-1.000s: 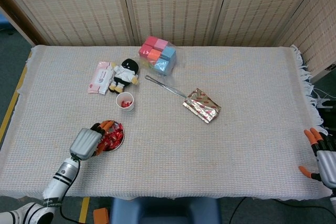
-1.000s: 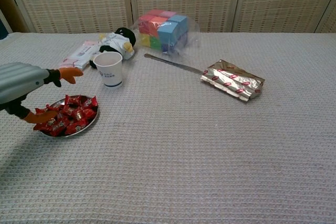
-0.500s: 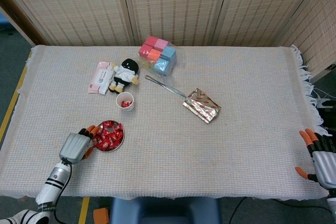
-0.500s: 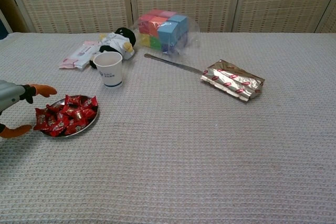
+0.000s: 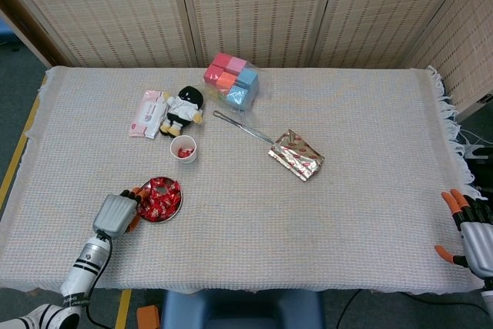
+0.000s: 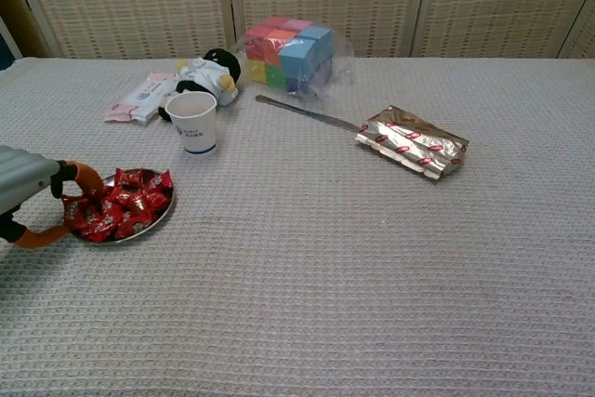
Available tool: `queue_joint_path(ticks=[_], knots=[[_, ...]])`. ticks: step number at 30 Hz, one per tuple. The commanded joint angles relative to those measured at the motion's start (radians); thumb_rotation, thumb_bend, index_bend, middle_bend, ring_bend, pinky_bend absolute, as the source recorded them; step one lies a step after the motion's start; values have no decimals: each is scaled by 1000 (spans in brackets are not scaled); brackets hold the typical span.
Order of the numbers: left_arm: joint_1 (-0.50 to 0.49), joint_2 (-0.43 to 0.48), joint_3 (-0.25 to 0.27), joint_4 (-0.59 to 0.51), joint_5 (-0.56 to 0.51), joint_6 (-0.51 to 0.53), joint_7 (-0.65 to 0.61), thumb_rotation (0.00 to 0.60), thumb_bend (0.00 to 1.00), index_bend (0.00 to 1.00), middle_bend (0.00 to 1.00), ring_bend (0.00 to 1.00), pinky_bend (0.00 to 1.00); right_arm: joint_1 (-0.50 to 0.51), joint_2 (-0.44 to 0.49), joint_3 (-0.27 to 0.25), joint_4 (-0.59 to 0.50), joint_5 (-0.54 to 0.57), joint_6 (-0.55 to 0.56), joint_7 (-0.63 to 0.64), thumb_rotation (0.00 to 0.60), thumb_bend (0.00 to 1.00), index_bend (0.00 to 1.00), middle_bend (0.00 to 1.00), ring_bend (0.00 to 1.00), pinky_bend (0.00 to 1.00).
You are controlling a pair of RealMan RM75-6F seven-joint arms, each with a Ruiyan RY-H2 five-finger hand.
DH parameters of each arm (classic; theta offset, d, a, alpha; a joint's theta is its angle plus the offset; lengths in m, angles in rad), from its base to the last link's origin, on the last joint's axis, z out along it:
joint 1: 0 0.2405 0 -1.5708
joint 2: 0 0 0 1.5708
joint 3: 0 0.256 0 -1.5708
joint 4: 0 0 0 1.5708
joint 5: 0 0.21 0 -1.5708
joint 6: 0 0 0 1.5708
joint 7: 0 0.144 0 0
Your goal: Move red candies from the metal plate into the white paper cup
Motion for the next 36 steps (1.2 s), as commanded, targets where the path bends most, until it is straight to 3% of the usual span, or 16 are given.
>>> queue_joint_path(ticks=[1, 22, 36], knots=[[0, -8, -5, 12, -4, -10, 0, 600, 371, 280, 285, 367, 966, 0, 0, 0, -1, 1, -1, -1, 600, 91, 0, 0, 0, 16], [0, -29, -28, 35, 24, -19, -32, 600, 374, 516, 516, 545, 1000, 3, 0, 4, -2, 16, -9, -8, 600, 91, 0, 0, 0, 68], [8, -8, -36, 1, 42, -16, -103, 600, 406, 588, 613, 597, 1000, 3, 1, 4, -2, 19, -10, -7, 600, 91, 0, 0, 0, 88]])
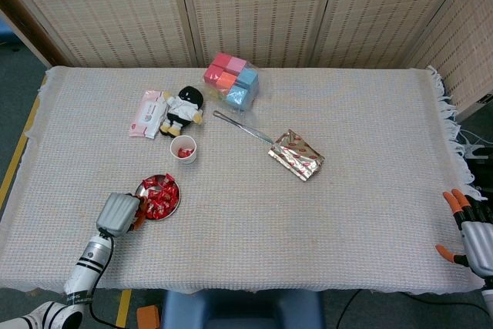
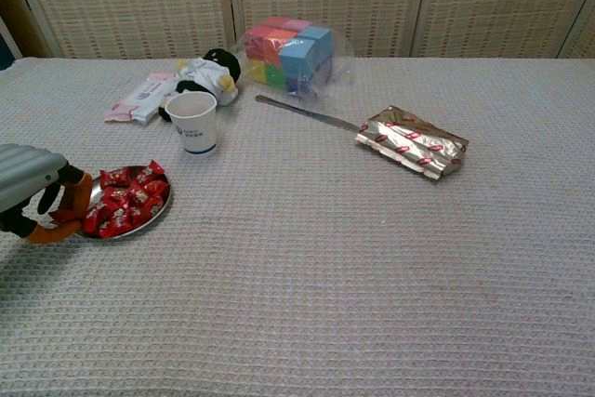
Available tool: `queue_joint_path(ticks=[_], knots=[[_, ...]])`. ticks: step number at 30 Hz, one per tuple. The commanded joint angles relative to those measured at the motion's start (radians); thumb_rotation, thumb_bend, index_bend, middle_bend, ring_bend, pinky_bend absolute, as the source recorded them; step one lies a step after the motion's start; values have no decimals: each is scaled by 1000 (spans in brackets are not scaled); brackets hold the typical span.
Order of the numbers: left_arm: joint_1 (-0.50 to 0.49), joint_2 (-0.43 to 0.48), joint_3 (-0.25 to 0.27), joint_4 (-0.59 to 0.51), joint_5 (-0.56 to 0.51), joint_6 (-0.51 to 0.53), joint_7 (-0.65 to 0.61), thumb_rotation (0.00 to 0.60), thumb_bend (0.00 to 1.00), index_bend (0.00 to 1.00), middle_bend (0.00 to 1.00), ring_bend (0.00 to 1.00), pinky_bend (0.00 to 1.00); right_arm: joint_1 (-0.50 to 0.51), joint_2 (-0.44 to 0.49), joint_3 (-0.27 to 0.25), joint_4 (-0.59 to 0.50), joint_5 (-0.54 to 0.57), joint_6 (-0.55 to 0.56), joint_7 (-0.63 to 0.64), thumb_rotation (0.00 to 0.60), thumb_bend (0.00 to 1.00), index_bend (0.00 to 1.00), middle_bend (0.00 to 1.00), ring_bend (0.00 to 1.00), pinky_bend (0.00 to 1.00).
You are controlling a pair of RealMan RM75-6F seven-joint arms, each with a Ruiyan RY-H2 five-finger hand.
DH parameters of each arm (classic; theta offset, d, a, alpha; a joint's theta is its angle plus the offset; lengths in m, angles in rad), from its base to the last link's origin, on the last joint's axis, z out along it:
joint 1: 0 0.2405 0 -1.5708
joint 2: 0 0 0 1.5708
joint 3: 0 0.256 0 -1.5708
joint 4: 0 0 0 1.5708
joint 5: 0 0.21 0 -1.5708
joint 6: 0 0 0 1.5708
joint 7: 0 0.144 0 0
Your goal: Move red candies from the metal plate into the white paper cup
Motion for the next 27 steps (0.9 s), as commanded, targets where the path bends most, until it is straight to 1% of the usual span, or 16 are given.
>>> queue_joint_path(ticks=[1, 6, 11, 16, 27], knots=[[-1, 7, -3, -11, 3, -9, -33, 600, 413, 593, 618, 600, 1000, 1, 0, 0, 1, 2, -2, -1, 600, 90, 0, 0, 0, 89], [-9, 9, -13, -10, 4, -22, -73, 600, 442, 609, 635, 614, 1000, 3, -1, 1, 2, 5, -7, -3, 600, 90, 0, 0, 0, 96], [-26, 8, -47, -9, 9, -9, -99, 600, 455, 618, 643, 615, 1000, 6, -2, 1, 3, 8, -14, -4, 600, 90, 0, 0, 0, 105], [-66, 24, -96, -26, -1, -22, -99, 600, 455, 620, 645, 617, 1000, 6, -3, 2, 4, 12, -15, -6, 600, 90, 0, 0, 0, 112], [-172, 45, -214, -68, -69, -75, -49, 600, 457, 618, 643, 619, 1000, 9, -4, 10, 11, 33, -23, -5, 600, 90, 0, 0, 0, 120]])
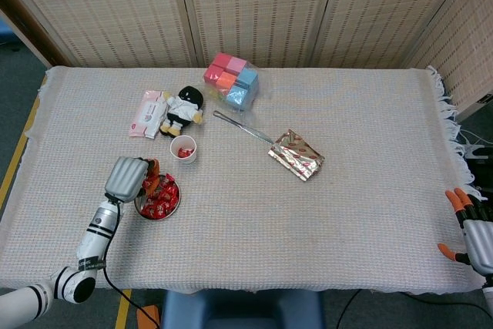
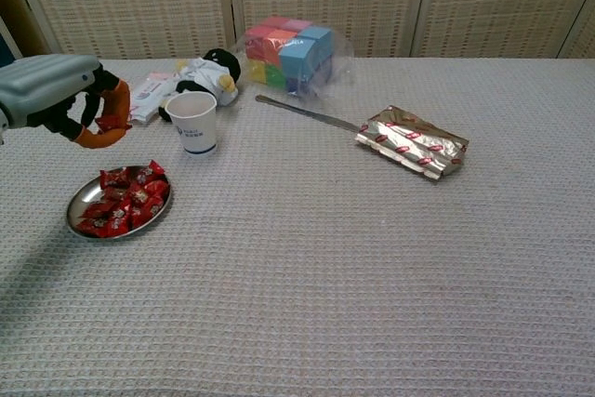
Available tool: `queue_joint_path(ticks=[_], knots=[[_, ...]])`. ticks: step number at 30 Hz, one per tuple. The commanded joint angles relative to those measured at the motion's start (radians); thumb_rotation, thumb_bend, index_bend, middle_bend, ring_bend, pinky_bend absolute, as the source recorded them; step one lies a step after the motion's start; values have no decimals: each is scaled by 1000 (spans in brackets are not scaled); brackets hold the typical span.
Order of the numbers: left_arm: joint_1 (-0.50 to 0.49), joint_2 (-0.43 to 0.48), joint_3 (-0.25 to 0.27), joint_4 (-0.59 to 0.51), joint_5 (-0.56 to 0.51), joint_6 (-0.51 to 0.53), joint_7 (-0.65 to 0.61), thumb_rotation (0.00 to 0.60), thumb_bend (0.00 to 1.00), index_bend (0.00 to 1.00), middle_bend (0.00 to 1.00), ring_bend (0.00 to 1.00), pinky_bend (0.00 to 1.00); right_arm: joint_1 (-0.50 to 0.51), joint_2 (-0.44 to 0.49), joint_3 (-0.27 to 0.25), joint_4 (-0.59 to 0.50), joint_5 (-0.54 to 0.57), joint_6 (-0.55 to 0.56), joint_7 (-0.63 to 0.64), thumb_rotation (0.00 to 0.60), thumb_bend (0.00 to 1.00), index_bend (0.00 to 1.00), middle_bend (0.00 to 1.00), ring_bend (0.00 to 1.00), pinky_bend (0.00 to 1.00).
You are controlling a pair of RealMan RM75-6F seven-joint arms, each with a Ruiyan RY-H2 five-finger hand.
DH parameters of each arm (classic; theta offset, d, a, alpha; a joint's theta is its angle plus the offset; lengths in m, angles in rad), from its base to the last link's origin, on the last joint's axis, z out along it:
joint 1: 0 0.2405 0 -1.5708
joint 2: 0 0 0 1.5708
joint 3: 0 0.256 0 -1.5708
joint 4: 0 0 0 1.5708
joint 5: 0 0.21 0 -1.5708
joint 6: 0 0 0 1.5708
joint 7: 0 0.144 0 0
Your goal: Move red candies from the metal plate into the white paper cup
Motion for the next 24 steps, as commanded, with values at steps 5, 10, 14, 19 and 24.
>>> queue_joint_path(ticks=[5, 10, 14, 19, 24], knots=[[-94, -14, -70, 9, -49, -50, 55, 600, 456, 615, 639, 620, 1000, 5, -2, 2, 2, 8, -12, -4, 600, 90, 0, 0, 0, 122], [-172, -67, -104, 86, -106, -118, 76, 600, 457, 615, 637, 620, 1000, 1, -1, 5, -1, 15, -3, -6, 600, 90, 0, 0, 0, 123], [-221, -115, -113, 154, -142, -164, 77, 600, 456, 612, 634, 620, 1000, 0, -1, 9, 2, 25, -4, -4, 600, 90, 0, 0, 0, 123], [-253, -151, -117, 213, -157, -179, 71, 600, 456, 607, 633, 620, 1000, 4, -1, 11, 6, 32, -14, -2, 600, 91, 0, 0, 0, 123], [-268, -169, -110, 251, -161, -187, 62, 600, 456, 595, 631, 620, 1000, 5, 0, 14, 8, 39, -18, 0, 600, 90, 0, 0, 0, 123]])
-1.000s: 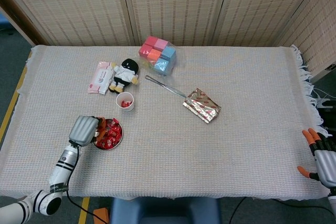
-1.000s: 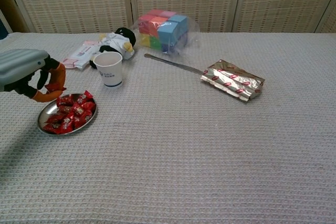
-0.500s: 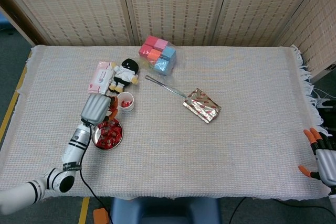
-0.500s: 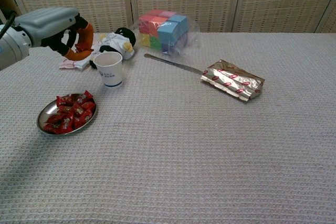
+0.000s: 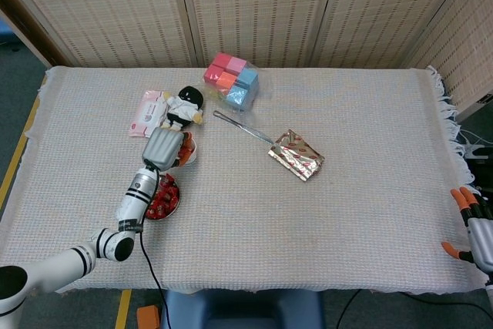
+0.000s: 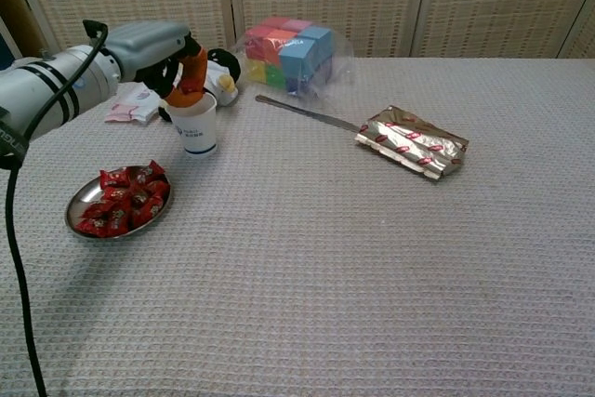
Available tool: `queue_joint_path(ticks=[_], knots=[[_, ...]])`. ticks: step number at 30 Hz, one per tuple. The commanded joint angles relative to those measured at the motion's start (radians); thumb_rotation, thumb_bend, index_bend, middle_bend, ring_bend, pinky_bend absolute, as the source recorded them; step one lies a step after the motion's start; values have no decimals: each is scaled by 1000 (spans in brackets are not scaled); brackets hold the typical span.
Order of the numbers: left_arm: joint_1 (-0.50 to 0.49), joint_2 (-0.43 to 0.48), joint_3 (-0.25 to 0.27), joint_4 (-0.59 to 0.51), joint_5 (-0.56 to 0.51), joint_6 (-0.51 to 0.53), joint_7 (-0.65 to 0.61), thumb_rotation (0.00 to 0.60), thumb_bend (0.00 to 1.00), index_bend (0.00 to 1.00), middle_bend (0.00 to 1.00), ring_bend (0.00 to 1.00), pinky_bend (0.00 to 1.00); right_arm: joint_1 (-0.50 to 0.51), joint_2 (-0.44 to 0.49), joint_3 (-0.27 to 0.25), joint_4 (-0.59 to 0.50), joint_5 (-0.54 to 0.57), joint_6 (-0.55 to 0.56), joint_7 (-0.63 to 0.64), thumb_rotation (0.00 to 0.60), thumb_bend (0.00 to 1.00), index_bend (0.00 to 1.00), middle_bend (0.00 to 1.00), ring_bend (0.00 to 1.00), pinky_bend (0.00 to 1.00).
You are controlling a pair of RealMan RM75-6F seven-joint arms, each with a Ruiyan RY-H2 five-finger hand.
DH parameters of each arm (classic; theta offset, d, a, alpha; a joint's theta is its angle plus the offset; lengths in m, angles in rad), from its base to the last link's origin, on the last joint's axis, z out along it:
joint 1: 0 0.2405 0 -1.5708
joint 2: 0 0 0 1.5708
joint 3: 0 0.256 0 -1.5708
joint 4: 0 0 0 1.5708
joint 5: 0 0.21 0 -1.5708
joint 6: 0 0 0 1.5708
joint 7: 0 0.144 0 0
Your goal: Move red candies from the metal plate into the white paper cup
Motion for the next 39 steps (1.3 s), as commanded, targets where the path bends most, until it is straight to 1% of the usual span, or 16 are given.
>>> queue_joint_path(ticks=[1, 3, 7, 10, 14, 20, 26, 29, 31, 33, 36, 39], knots=[[-15, -19, 8, 44, -5, -13, -10, 600, 455, 589, 629, 620, 999, 1, 1, 2, 1, 5, -3, 0, 600, 90, 0, 0, 0, 123], [-25, -37, 18, 82, -11, -36, -22, 600, 453, 573, 623, 620, 993, 2, 0, 2, 1, 9, -7, -2, 600, 90, 0, 0, 0, 123], [-38, -56, 31, 124, -6, -50, -39, 600, 439, 523, 588, 617, 968, 3, 0, 3, -2, 13, -10, -6, 600, 91, 0, 0, 0, 123], [-48, -69, 35, 158, -6, -57, -46, 600, 436, 504, 579, 614, 946, 4, 0, 2, -4, 12, -11, -8, 600, 90, 0, 0, 0, 123], [-54, -83, 39, 196, -2, -50, -58, 600, 431, 456, 549, 578, 926, 3, 2, 2, -5, 14, -9, -6, 600, 90, 0, 0, 0, 123], [-46, -63, 54, 174, 28, -29, -96, 600, 409, 324, 448, 513, 932, 2, 3, 3, -5, 16, -10, -7, 600, 91, 0, 0, 0, 123], [-33, -34, 64, 122, 37, -8, -96, 600, 392, 296, 427, 505, 936, 0, 4, 2, -9, 11, -3, -8, 600, 90, 0, 0, 0, 126], [-11, -8, 72, 66, 50, 31, -99, 600, 392, 289, 414, 498, 938, -1, 4, 1, -10, 6, -1, -7, 600, 90, 0, 0, 0, 128], [27, 29, 93, -11, 80, 86, -105, 600, 390, 270, 396, 485, 940, -1, 5, -1, -10, 2, 1, -4, 600, 90, 0, 0, 0, 129], [77, 79, 128, -106, 112, 141, -112, 600, 384, 249, 376, 474, 943, -3, 7, -3, -12, -4, 4, -1, 600, 90, 0, 0, 0, 129], [148, 146, 186, -229, 151, 205, -110, 600, 377, 204, 321, 417, 954, -5, 11, -7, -16, -19, 12, 4, 600, 90, 0, 0, 0, 129], [213, 197, 240, -315, 186, 263, -107, 600, 374, 159, 266, 363, 967, -9, 14, -12, -22, -35, 23, 8, 600, 90, 0, 0, 0, 130]])
